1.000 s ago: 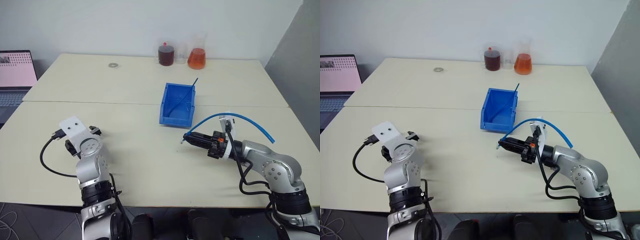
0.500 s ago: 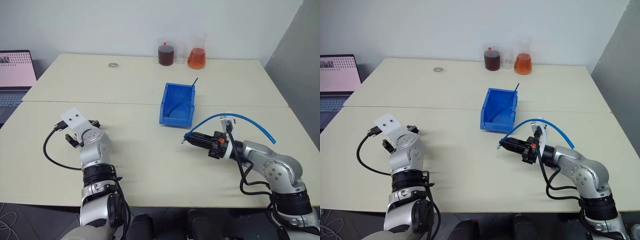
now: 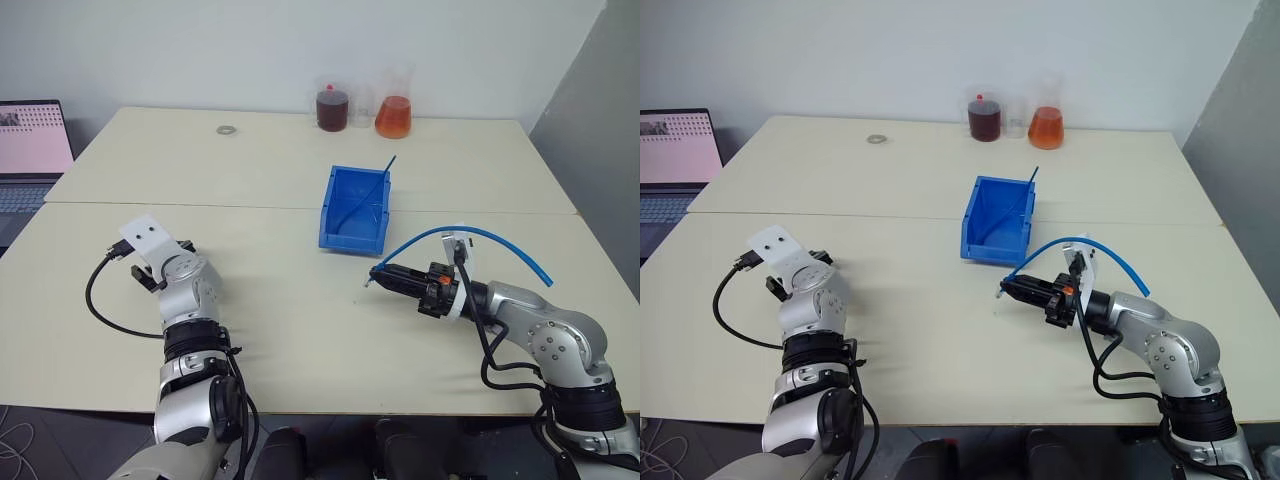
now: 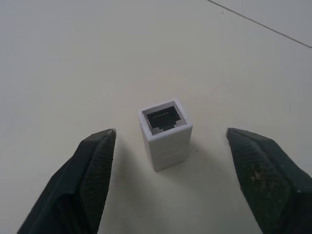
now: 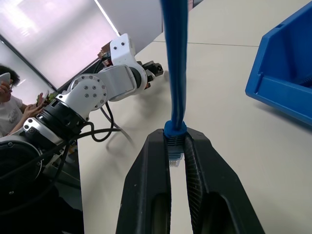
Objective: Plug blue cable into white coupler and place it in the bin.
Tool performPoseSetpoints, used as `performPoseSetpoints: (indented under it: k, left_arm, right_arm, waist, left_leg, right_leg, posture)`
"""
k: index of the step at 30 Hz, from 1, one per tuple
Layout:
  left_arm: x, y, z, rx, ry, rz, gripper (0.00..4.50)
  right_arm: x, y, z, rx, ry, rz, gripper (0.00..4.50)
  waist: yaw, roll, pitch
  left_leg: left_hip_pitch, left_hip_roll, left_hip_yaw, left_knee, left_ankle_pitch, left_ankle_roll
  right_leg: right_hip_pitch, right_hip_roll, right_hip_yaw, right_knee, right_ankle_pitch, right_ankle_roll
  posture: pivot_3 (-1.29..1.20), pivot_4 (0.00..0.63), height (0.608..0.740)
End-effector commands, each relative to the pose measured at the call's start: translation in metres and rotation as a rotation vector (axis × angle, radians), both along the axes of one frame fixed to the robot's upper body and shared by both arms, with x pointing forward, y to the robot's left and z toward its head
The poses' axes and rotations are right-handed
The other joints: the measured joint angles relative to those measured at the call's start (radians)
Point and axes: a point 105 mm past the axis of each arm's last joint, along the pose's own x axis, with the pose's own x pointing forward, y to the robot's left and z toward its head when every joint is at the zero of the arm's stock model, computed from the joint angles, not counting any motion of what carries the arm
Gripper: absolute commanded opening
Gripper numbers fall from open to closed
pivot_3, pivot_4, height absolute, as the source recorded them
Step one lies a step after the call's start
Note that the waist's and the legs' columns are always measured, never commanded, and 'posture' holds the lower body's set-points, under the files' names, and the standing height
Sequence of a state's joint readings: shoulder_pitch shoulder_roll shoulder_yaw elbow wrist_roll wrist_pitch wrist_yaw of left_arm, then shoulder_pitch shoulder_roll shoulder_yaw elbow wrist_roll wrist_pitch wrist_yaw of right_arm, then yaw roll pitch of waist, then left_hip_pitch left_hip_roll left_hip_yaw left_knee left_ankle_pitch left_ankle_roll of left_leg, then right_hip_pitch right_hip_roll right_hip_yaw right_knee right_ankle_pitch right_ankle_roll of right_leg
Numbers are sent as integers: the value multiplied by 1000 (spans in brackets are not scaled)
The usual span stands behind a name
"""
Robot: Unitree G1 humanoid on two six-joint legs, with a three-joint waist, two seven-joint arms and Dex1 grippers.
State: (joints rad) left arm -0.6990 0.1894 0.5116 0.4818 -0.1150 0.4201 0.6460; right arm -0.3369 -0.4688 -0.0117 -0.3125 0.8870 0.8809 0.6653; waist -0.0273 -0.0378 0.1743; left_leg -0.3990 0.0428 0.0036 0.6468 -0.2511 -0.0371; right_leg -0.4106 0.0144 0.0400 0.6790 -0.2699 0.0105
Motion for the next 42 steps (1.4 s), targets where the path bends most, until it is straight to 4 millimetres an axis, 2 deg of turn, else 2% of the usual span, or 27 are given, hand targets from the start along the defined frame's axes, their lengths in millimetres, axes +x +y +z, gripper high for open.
performPoseSetpoints:
  k: [1, 11, 19, 22, 28, 32, 36, 39, 42]
  left_arm:
    - [3, 5, 20, 24, -68, 19, 2998]
    - [0, 7, 18, 32, -56, 27, 889]
    - [-8, 3, 7, 9, -40, 4, 819]
    - [-8, 0, 13, 42, -73, -79, 818]
    - [-9, -37, 29, 174, -102, -549, 811]
    - [-16, -80, 29, 191, -67, -976, 810]
    - [-42, -142, 29, 217, 22, -1560, 809]
    - [-69, -168, 23, 295, 120, -1916, 809]
    - [-89, -177, 16, 283, 211, -2137, 809]
  right_arm:
    - [-4, 0, 15, 23, -52, 4, 126]
    - [-4, 0, 16, 29, -47, -3, 126]
    - [-4, 1, 16, 30, -49, -2, 126]
    - [-4, 1, 17, 31, -53, -6, 126]
    - [-6, -2, 18, 29, -66, -29, 126]
    - [-11, -5, 14, 19, -65, -44, 126]
    - [-19, -5, 8, -22, -73, -31, 126]
    - [-24, -3, 5, -59, -90, -9, 126]
    - [-26, 0, 3, -76, -104, 6, 126]
  waist:
    - [0, 0, 0]
    - [0, 0, 0]
    - [-1, 0, 0]
    - [-2, 0, 0]
    - [-2, 0, 0]
    - [-1, 0, 0]
    - [-1, 0, 0]
    - [-3, 1, 0]
    - [-6, 1, 1]
  left_leg:
    - [0, 0, 0, 0, 0, 0]
    - [0, 0, 0, 0, 0, 0]
    - [0, 0, 0, 0, 0, 0]
    - [0, 1, 0, 0, 0, 0]
    - [0, 1, 0, 0, 1, -2]
    - [1, 1, 0, -1, 1, -3]
    - [1, 1, 0, 0, 1, -2]
    - [1, 1, 1, -1, 1, -2]
    - [2, 1, 1, -1, 1, -2]
  right_leg:
    - [0, 0, 0, 0, 0, 0]
    - [0, 0, 0, 0, 1, -1]
    - [0, 0, 0, 0, 1, -1]
    - [0, 0, 0, 0, 1, -1]
    - [0, 0, 0, 1, 1, -2]
    - [0, 0, 0, 1, 0, 0]
    - [0, 0, 0, 1, 0, 0]
    - [0, 0, 1, 0, 0, 0]
    - [-1, 1, 1, 0, -1, -1]
  posture:
    - [0, 150, 740]
    - [0, 150, 740]
    - [0, 150, 740]
    - [0, 150, 740]
    - [0, 150, 740]
    - [0, 150, 740]
    - [0, 150, 740]
    - [0, 150, 740]
    - [0, 150, 740]
